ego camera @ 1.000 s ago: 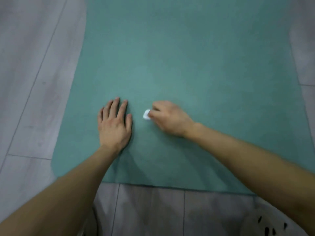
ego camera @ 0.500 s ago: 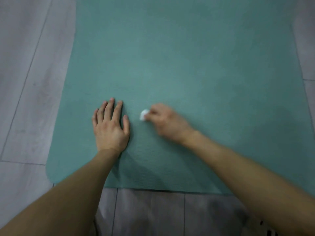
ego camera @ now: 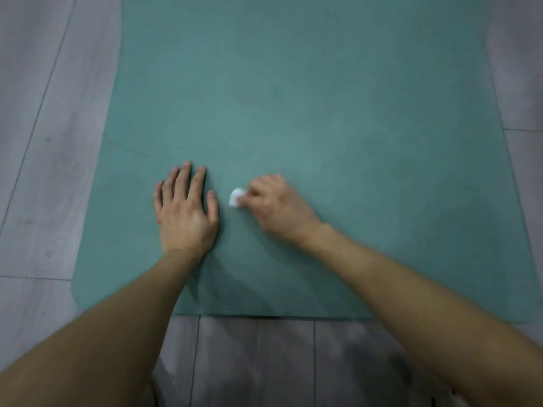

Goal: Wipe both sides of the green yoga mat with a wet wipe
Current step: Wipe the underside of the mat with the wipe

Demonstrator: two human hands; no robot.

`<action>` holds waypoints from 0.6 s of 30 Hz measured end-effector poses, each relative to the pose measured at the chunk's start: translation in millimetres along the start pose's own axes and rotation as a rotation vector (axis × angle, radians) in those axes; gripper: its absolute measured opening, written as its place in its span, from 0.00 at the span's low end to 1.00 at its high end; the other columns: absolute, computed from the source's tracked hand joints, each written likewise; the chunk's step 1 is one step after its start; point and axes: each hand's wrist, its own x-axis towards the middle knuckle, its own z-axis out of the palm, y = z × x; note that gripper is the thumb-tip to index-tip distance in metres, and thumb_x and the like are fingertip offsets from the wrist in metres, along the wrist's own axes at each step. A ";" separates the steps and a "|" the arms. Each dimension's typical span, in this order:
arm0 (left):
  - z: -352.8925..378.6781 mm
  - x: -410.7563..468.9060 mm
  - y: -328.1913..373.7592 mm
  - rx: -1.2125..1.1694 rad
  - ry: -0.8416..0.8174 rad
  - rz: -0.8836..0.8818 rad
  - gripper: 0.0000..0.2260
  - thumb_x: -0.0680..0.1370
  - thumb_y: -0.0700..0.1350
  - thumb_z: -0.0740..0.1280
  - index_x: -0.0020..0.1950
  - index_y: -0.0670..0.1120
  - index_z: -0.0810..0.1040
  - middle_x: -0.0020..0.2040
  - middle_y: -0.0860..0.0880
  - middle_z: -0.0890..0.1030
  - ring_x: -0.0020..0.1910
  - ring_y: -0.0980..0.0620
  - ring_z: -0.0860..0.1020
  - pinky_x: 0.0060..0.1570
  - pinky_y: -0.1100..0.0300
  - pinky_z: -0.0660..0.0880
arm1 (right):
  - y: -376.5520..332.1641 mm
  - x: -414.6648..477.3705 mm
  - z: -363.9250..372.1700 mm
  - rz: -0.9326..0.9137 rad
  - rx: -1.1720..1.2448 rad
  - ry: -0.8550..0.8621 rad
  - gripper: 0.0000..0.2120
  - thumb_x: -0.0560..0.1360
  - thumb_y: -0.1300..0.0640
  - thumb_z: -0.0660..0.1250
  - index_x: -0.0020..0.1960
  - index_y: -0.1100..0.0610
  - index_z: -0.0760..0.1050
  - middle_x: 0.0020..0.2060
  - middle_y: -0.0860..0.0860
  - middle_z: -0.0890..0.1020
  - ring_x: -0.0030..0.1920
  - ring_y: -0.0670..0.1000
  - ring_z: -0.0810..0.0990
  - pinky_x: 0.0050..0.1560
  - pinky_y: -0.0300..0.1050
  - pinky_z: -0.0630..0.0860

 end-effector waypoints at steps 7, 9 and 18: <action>0.5 2.5 -0.5 0.022 -0.006 0.013 0.24 0.85 0.55 0.57 0.80 0.50 0.70 0.81 0.46 0.69 0.80 0.43 0.64 0.80 0.42 0.57 | 141.6 -41.0 -65.6 0.879 -0.210 0.305 0.14 0.83 0.53 0.62 0.55 0.58 0.85 0.43 0.57 0.76 0.45 0.62 0.78 0.46 0.53 0.73; -0.1 3.1 -0.3 0.021 -0.016 0.012 0.24 0.84 0.55 0.58 0.79 0.50 0.70 0.81 0.46 0.69 0.80 0.43 0.64 0.79 0.42 0.58 | 94.2 -22.2 -41.3 0.866 -0.138 0.309 0.11 0.82 0.58 0.63 0.56 0.58 0.84 0.45 0.58 0.76 0.45 0.63 0.78 0.47 0.55 0.75; -28.0 36.6 -47.2 0.087 -0.130 0.335 0.19 0.83 0.51 0.58 0.73 0.49 0.75 0.74 0.49 0.75 0.67 0.41 0.74 0.62 0.45 0.69 | 40.7 13.7 0.2 0.136 0.025 -0.013 0.10 0.84 0.59 0.63 0.56 0.58 0.83 0.43 0.57 0.75 0.44 0.58 0.75 0.45 0.52 0.72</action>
